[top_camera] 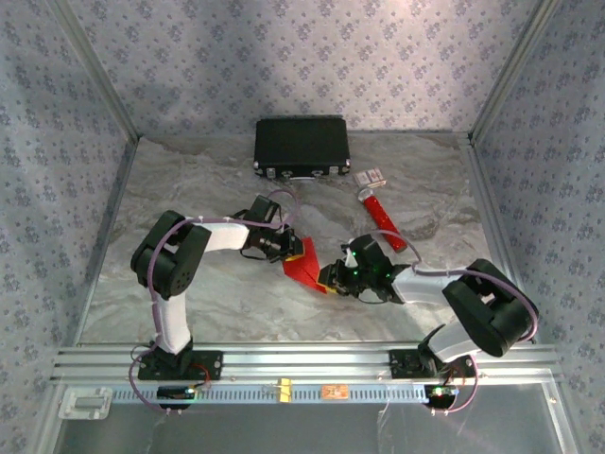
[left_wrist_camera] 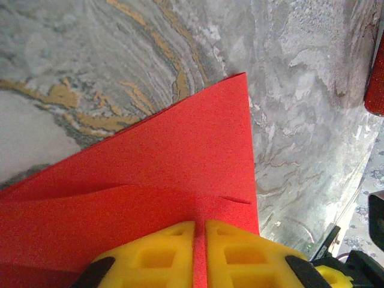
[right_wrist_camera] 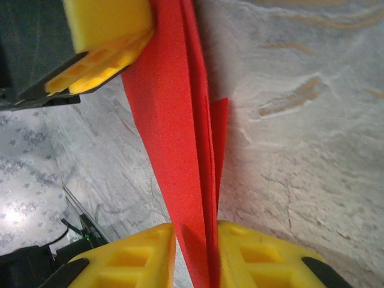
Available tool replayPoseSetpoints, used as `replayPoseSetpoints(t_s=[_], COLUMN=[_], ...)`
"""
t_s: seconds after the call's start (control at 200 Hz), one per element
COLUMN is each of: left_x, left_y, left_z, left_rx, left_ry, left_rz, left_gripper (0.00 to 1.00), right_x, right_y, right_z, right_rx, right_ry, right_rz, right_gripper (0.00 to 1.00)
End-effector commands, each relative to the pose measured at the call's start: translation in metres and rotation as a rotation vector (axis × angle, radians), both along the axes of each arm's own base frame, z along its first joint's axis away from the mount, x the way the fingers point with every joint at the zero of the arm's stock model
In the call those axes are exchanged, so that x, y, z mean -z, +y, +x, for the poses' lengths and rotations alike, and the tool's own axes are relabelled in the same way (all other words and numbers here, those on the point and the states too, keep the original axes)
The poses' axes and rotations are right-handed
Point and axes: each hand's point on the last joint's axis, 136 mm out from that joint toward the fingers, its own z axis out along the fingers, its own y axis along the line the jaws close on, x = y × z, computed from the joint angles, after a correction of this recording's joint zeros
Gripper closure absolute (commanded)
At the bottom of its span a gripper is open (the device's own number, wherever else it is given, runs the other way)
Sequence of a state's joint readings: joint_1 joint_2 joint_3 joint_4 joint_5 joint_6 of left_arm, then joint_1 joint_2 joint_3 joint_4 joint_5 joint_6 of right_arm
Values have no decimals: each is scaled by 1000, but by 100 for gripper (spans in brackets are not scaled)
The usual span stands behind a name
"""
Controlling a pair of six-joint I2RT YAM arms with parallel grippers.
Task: Fold a paper plane with a square sheet of paper (pick it up from the middle)
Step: Turn over the paper at the center of the table.
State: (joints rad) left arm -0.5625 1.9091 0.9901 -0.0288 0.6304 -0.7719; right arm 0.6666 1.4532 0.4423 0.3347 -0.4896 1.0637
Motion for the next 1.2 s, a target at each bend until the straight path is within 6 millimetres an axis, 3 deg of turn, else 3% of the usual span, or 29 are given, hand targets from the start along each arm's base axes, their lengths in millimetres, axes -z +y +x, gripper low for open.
replayPoseSetpoints(t_s=[0.0, 0.155, 0.295, 0.42, 0.55, 0.76, 0.845, 0.959, 1.054, 1.194], left_x=[9, -12, -42, -73, -78, -77, -77, -82, -87, -89], left_y=[12, 7, 7, 17, 51, 91, 110, 129, 142, 160], left_z=[-9, -4, 0, 3, 5, 1, 2, 2, 2, 2], left_rx=[-31, -43, -66, -103, -176, -292, -346, -382, -411, -458], left_ry=[56, 15, -46, -142, -239, -263, -269, -285, -299, -306], left_rz=[40, -14, -40, -41, 99, 134, 157, 161, 168, 179], left_gripper=[87, 84, 66, 54, 47, 47, 47, 47, 46, 46], right_x=[-11, -13, -20, -38, -63, -118, -130, -130, -134, -116], right_y=[8, 5, -5, -20, -49, -95, -116, -137, -127, -83], right_z=[8, 3, -1, -4, -6, 4, 10, 12, 19, 18], right_rx=[-31, -56, -66, -79, -94, -96, -68, -50, -66, -233], right_ry=[-48, -64, -94, -165, -259, -457, -486, -416, -409, -475], right_rz=[28, 25, -24, -136, -362, -849, -1085, -1335, -1450, -1545], right_gripper=[82, 91, 95, 96, 95, 96, 95, 96, 97, 96])
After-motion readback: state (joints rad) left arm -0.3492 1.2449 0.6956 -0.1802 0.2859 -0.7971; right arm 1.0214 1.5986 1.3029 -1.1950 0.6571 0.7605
